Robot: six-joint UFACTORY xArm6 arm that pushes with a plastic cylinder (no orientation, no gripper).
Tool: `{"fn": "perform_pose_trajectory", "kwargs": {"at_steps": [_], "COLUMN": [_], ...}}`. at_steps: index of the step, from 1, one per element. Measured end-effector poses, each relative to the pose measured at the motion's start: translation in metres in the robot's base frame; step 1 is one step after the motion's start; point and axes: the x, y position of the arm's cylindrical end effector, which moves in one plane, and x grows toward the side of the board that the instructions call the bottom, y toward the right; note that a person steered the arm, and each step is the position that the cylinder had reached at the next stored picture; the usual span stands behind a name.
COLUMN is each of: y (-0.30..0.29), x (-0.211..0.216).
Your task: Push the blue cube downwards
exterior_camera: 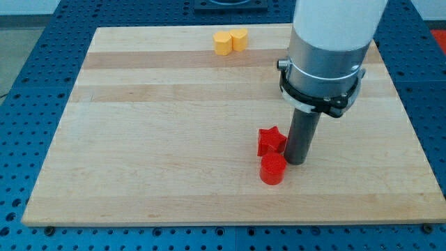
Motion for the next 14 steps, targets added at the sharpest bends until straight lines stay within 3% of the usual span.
{"fn": "perform_pose_trajectory", "kwargs": {"at_steps": [3, 6, 10, 11, 12, 13, 14], "y": [0.0, -0.007, -0.119, -0.123, -0.122, -0.106, -0.046], "x": [0.056, 0.056, -0.007, 0.037, 0.089, 0.089, 0.055]}}
